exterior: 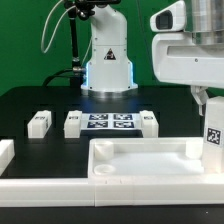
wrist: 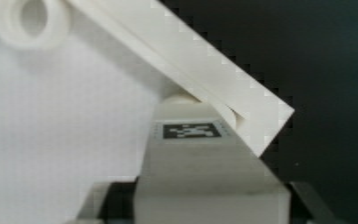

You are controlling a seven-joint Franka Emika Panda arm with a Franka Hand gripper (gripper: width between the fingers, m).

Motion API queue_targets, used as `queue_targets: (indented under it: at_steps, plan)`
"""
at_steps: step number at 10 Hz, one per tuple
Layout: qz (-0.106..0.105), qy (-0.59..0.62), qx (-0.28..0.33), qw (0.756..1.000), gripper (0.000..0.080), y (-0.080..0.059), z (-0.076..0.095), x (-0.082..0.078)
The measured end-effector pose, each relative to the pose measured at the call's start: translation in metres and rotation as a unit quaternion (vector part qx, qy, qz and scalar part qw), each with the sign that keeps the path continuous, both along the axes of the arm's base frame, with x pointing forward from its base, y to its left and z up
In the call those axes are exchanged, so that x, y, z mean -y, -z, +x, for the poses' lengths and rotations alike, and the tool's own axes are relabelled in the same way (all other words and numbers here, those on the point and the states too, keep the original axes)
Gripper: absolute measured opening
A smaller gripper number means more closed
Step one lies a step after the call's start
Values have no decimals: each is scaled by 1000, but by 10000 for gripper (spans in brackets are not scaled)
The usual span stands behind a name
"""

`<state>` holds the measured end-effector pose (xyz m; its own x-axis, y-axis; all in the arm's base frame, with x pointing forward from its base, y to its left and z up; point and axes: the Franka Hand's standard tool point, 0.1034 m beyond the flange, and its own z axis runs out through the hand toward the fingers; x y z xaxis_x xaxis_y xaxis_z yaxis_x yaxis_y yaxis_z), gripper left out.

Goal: Assemble desk

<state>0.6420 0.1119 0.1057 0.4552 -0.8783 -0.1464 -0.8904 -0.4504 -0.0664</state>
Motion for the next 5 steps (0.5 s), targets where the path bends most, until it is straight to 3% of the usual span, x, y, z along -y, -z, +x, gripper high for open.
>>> queue_targets:
  at_steps: [5]
  plan:
    - [3, 114, -15, 993, 290, 0, 1, -3]
